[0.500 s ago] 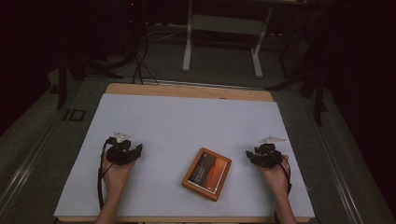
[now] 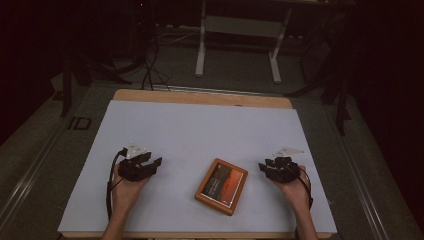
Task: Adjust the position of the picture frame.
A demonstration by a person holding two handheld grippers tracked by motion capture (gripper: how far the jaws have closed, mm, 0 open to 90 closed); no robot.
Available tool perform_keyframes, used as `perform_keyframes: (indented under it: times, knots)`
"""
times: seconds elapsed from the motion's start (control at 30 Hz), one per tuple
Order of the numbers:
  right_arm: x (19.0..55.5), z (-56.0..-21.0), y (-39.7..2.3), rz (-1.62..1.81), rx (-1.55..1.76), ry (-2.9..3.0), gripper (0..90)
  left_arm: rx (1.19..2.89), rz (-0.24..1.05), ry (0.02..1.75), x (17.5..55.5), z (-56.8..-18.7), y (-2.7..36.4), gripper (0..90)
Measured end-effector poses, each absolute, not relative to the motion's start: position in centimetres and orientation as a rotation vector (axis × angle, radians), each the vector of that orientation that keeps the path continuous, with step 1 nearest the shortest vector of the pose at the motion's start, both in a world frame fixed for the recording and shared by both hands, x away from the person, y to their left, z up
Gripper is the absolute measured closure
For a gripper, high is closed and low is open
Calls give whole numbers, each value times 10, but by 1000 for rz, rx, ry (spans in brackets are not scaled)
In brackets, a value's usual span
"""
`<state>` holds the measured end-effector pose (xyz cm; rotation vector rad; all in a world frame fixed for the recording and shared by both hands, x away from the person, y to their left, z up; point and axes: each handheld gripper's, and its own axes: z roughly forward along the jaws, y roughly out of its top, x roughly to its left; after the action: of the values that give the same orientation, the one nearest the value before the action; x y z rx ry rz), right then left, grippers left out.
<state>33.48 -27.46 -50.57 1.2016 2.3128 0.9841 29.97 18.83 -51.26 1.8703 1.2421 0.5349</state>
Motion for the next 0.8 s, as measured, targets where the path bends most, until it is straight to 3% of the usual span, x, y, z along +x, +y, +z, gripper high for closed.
perform_keyframes:
  times: [0.47,0.8]
  knots:
    - [320,-494,-259,1087,1078,2376,683,1914,420,1165,293,-502,180,512]
    - [317,-487,-247,1135,1013,2420,774,1947,372,1106,290,-499,167,512]
